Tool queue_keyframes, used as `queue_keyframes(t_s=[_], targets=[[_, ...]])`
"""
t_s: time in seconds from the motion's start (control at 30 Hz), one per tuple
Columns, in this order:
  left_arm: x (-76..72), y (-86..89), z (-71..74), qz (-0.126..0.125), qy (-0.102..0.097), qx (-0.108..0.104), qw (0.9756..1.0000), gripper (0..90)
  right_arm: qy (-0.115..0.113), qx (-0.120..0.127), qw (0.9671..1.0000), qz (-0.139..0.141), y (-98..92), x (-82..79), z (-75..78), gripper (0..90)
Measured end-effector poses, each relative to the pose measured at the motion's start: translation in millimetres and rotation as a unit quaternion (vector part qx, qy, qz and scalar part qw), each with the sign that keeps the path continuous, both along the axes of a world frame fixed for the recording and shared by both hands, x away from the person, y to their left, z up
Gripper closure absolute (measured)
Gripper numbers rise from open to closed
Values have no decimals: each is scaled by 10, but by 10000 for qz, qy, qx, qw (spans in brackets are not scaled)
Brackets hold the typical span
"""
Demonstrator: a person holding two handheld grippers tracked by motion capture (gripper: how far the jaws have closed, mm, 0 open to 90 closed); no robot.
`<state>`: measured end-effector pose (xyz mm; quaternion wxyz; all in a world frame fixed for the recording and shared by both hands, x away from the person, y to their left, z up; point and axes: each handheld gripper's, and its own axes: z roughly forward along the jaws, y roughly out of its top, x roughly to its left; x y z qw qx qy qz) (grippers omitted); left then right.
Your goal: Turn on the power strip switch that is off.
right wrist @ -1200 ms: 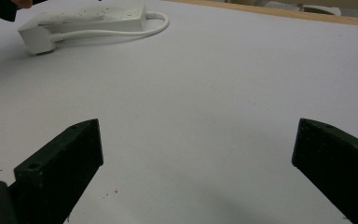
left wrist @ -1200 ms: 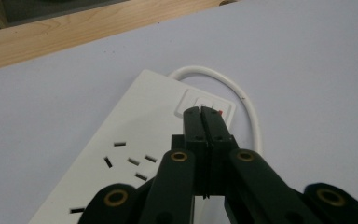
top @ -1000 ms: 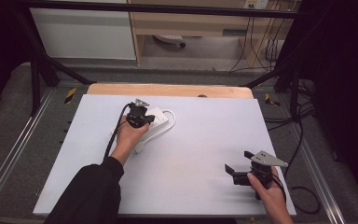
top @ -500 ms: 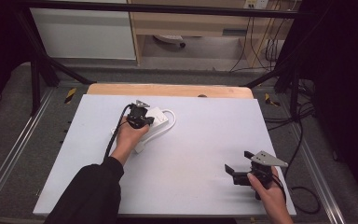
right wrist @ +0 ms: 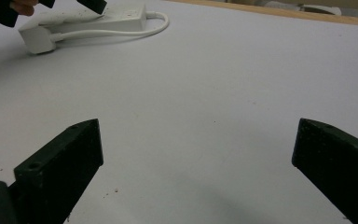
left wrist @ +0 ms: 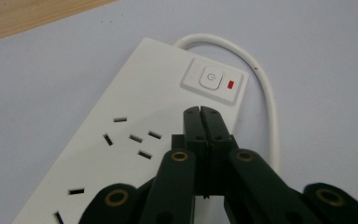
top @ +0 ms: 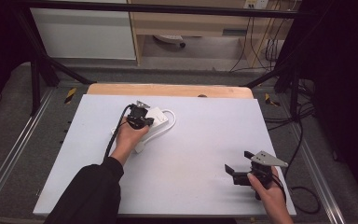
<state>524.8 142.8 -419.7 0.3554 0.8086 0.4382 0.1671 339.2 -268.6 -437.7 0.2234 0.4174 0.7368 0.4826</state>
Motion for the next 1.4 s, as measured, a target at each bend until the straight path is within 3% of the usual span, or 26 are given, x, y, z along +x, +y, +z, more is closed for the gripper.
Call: queue_keyframes(t_s=[0.9,1.17,1.3,1.4], targets=[[17,-21,-13,-19,-10,125,9999,900,2,-1,10000,20,9,-5,1,23],[33,-18,-7,-34,49,113,9999,900,10,-12,10000,29,12,-4,0,23],[39,-46,9,-38,90,226,9997,900,20,-8,10000,34,17,-3,-4,23],[50,-34,1,2,91,168,9998,900,24,-6,10000,40,14,-6,-2,23]])
